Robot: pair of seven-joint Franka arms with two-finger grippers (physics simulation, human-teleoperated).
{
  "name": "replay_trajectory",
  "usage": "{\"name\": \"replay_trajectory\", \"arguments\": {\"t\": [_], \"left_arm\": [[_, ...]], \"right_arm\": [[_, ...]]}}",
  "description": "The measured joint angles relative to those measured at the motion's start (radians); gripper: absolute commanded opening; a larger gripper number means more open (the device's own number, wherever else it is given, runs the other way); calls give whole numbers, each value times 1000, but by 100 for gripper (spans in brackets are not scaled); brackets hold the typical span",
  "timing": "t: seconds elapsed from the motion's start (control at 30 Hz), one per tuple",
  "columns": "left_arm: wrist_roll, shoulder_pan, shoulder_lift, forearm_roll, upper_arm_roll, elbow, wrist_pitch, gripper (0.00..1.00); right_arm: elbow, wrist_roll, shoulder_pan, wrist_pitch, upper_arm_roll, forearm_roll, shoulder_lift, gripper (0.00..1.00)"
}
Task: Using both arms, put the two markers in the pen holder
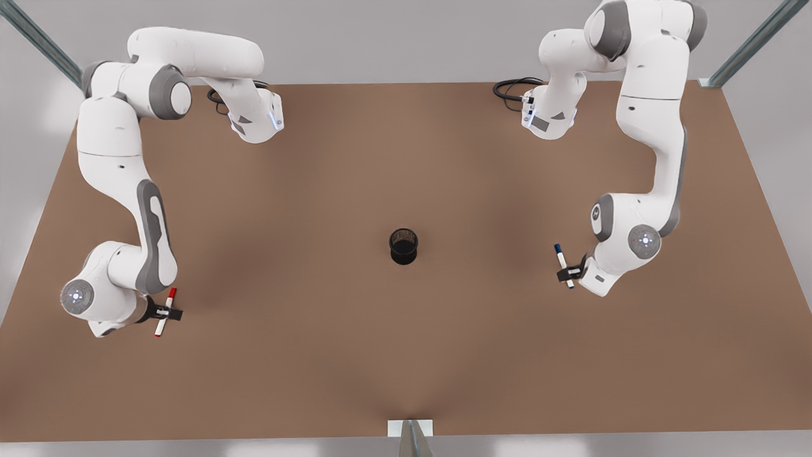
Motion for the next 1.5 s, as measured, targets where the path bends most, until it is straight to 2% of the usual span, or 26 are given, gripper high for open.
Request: {"name": "replay_trajectory", "arguments": {"t": [0.13,0.2,0.27,0.43,0.57,0.6,0.73,0.93,0.97,1.0,1.03,1.13,1.27,1.3,1.5], "left_arm": [[18,6,48,2,2,0,44,100],[26,5,56,2,4,3,57,100],[33,5,59,3,5,8,67,100],[46,2,73,4,6,29,80,100],[55,3,102,5,9,45,85,100],[57,3,108,5,11,50,85,100],[64,4,148,5,15,74,87,100],[71,1,126,4,15,-13,113,100],[72,1,123,5,15,-23,123,92],[73,1,123,4,15,-29,132,73],[74,-1,124,4,15,-33,140,68],[76,-2,127,4,15,-34,158,63],[78,-2,128,4,15,-33,171,45],[78,-2,129,4,15,-33,173,44],[80,-4,136,4,14,-33,180,40]], "right_arm": [[24,-22,-28,76,-5,0,69,99],[29,-33,-32,103,-5,1,85,83],[32,-45,-31,122,-4,3,85,63],[29,-83,-28,145,3,17,77,59],[29,-101,-29,153,4,16,77,51],[30,-104,-30,155,4,14,77,44],[31,-114,-30,158,4,10,74,40],[31,-119,-29,158,5,4,71,35],[30,-119,-29,158,5,3,71,35],[30,-120,-29,158,5,3,71,35],[29,-121,-30,158,5,3,71,35],[27,-122,-30,157,5,4,71,35],[28,-124,-30,149,5,5,70,32],[28,-125,-28,145,6,5,64,28],[28,-131,-25,80,31,10,-22,27]]}}
